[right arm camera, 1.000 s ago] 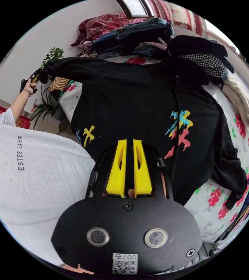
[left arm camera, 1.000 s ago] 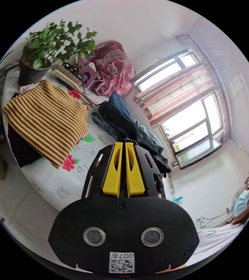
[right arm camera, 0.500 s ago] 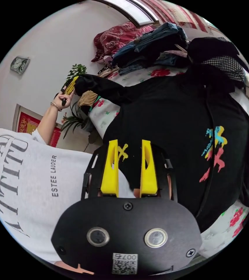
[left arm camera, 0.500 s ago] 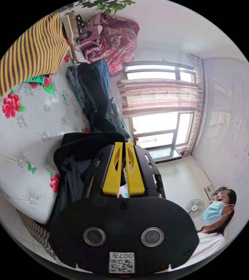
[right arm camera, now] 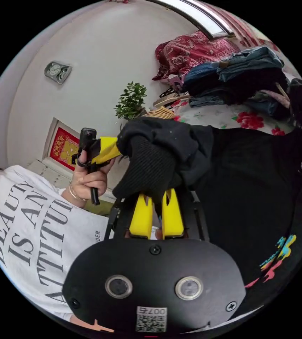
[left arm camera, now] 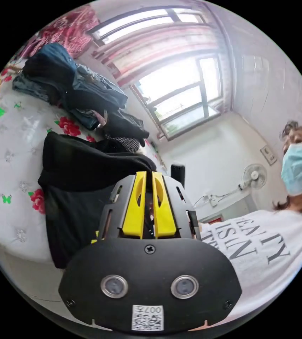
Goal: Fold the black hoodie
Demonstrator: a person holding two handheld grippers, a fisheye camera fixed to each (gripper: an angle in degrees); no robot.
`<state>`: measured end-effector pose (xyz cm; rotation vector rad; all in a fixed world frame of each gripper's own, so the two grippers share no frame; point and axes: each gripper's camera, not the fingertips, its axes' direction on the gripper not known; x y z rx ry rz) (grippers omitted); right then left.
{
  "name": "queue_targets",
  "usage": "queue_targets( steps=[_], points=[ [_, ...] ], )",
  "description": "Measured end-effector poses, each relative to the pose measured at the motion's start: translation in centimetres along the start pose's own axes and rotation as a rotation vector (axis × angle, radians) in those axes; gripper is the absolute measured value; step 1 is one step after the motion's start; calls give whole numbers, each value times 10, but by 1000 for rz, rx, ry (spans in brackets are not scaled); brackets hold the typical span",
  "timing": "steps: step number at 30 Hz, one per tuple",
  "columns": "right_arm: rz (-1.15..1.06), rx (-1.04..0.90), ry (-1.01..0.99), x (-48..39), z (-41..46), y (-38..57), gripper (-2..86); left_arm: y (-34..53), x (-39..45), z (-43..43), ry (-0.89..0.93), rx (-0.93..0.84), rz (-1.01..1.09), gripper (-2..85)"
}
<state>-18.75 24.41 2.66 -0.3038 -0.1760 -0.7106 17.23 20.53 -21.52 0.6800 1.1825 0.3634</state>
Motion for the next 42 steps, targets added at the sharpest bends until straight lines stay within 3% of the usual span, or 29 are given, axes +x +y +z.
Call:
queue_targets(
  steps=[4,9,17,24,30,33,37,39,42],
  points=[
    [80,-78,326,13,-63,62,13,25,-4,42,-285,-187,146,52],
    [377,-193,452,64,-64,126,34,44,-63,138,-479,-431,198,78],
    [646,25,502,78,-65,151,105,28,-89,250,-571,-551,352,86],
    [662,-41,497,99,-17,106,77,50,-138,334,-684,-695,335,65],
    [381,199,587,5,-91,67,14,53,-141,352,-721,-704,360,-2],
    [310,65,604,-26,-80,78,7,62,-139,364,-737,-725,432,-8],
    [552,-324,479,20,18,143,5,71,-143,377,-741,-754,493,-9],
    [643,-315,405,31,30,156,7,69,-151,376,-712,-756,476,-10],
    [663,-194,480,21,6,145,26,65,-159,370,-664,-770,475,-10]
  ],
)
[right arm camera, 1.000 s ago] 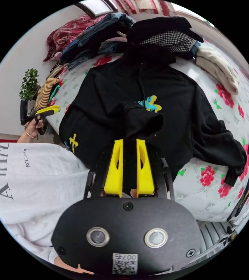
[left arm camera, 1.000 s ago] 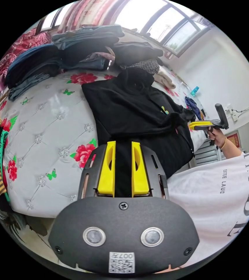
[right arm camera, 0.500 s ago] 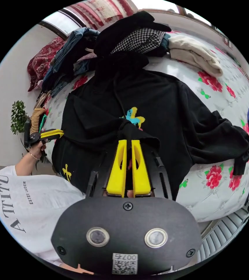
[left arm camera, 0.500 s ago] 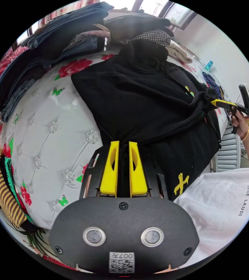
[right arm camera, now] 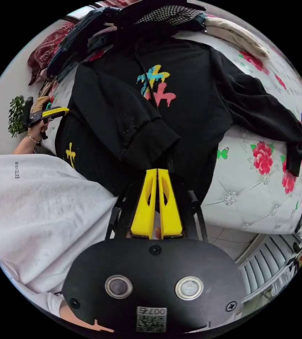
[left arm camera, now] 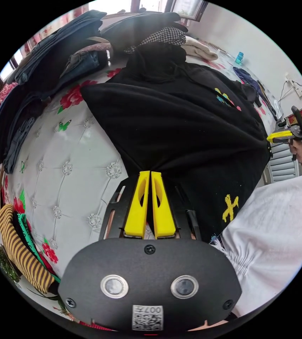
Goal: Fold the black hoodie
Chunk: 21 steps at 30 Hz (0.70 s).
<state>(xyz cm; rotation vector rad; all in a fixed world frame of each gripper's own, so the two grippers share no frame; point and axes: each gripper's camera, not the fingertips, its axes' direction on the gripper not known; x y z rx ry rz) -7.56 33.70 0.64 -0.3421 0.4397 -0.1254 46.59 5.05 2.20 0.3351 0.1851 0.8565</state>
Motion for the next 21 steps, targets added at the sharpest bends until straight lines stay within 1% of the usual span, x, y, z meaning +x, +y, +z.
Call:
queue_targets(
  steps=[3,6,8,10,12,14,15,16,18,20,21],
  points=[
    [15,110,-22,6,-32,-9,72,4,-9,-2,35,7,23,-10],
    [13,158,-51,10,-28,-31,93,8,-19,-6,69,17,10,-10],
    [-33,118,-77,2,-5,-51,87,11,-23,-6,79,21,-2,-10],
    [-93,-7,-67,-12,32,-79,68,13,-25,-3,80,16,-2,-10],
    [-130,-37,-50,-20,39,-91,48,16,-27,1,71,7,1,-10],
    [-133,-18,-22,-20,25,-98,30,17,-28,3,62,6,5,-10],
    [-123,39,-9,-17,5,-98,21,18,-29,5,55,2,8,-10],
    [-101,103,-32,-12,-19,-97,16,18,-29,6,52,1,9,-9],
    [-53,169,-80,-1,-43,-95,14,21,-29,10,53,8,10,-9],
    [-14,181,-77,6,-44,-98,16,23,-28,14,77,22,7,-8],
    [-2,140,-63,8,-31,-102,21,24,-28,18,83,29,-7,-6]
  ],
)
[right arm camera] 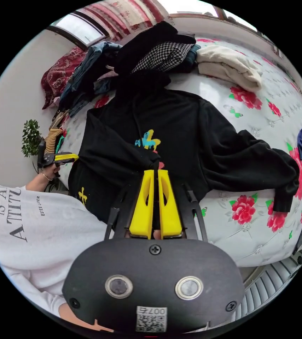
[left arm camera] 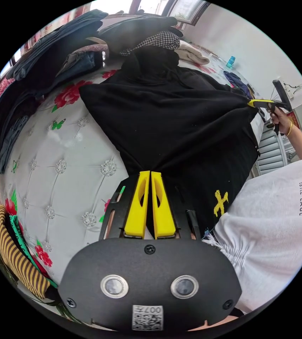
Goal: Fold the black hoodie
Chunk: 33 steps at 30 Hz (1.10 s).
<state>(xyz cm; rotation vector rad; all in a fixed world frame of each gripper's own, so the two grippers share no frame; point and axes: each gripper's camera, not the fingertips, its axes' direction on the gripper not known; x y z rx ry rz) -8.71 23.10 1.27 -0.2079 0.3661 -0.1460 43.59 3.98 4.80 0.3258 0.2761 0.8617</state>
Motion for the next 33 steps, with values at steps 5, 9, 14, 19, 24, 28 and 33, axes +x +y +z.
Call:
queue_targets(
  steps=[5,9,14,19,24,28,33],
  points=[
    [112,-30,51,7,17,15,59,13,-4,-11,-22,33,-32,16],
    [145,79,-37,2,2,47,86,20,-21,-51,-41,157,-59,38],
    [106,-11,-56,-18,45,42,90,-39,-50,-51,-37,218,-11,42],
    [68,-129,127,-42,90,31,84,-123,-76,1,-124,151,-13,10],
    [122,-51,160,-48,93,45,78,-131,-114,25,-113,125,-156,-9],
    [227,65,-4,-16,66,61,74,-100,-120,-4,-93,180,-265,-9],
    [527,433,94,89,-10,119,72,-3,-84,-53,-121,220,-340,-9]
  ],
)
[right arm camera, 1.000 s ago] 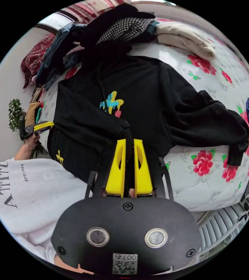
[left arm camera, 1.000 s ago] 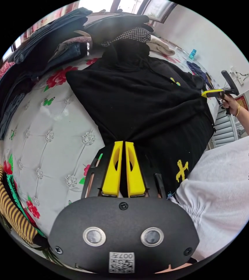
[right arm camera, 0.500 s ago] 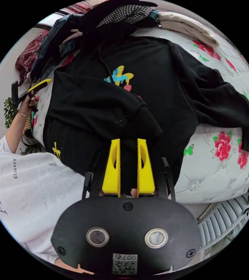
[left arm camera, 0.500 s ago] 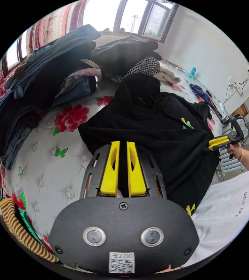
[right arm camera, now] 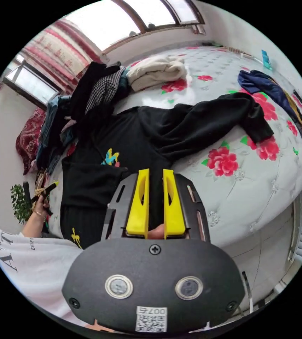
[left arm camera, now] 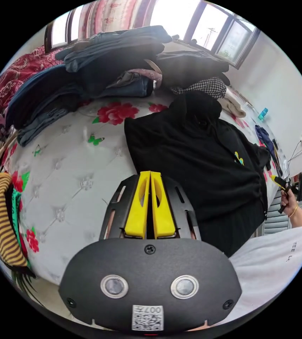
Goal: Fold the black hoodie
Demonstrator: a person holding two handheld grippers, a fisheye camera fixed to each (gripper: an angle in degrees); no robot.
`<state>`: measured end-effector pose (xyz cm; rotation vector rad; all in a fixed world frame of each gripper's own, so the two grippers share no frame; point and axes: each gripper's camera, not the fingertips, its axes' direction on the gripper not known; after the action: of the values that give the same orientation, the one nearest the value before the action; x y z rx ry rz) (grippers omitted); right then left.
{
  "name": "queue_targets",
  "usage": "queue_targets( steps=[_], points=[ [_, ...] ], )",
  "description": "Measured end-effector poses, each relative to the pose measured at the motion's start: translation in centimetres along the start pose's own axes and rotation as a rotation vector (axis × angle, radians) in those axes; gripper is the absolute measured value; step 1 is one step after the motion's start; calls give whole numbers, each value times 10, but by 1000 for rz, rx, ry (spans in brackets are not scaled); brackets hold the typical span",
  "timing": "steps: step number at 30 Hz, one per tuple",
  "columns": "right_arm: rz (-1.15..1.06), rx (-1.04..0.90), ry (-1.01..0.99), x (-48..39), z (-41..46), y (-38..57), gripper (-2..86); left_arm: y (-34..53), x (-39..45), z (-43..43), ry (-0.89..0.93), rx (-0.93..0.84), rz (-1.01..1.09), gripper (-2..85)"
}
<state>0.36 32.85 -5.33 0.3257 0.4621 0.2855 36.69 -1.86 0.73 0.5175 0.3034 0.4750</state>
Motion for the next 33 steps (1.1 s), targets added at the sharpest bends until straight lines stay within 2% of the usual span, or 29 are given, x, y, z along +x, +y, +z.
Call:
queue_targets(
  steps=[3,5,10,13,15,17,20,22,24,26,29,33],
  points=[
    [147,52,109,87,-14,-37,80,58,6,-23,-32,-67,-110,-9],
    [129,37,176,120,-13,-62,85,87,13,-32,-28,-118,-202,-9],
    [-179,-157,346,159,36,-114,88,126,55,-46,0,-169,-356,-10],
    [-307,-202,349,175,50,-120,76,116,83,-47,37,-151,-386,-10],
    [-279,-229,401,193,45,-130,55,98,103,-48,60,-121,-391,-9],
    [-294,-228,310,209,22,-143,40,83,119,-50,62,-107,-366,-9],
    [-235,-5,71,252,-79,-171,26,63,141,-57,54,-91,-299,-9],
    [-123,206,-164,310,-171,-183,19,55,150,-60,44,-90,-267,-9],
    [-43,270,-316,358,-213,-185,16,52,153,-61,55,-91,-259,-9],
    [24,243,-368,395,-223,-183,13,52,152,-59,74,-95,-272,-9],
    [155,126,-345,435,-192,-171,10,52,148,-56,95,-104,-286,-9],
    [164,168,-374,437,-159,-143,7,47,139,-64,108,-92,-277,-10]
  ],
)
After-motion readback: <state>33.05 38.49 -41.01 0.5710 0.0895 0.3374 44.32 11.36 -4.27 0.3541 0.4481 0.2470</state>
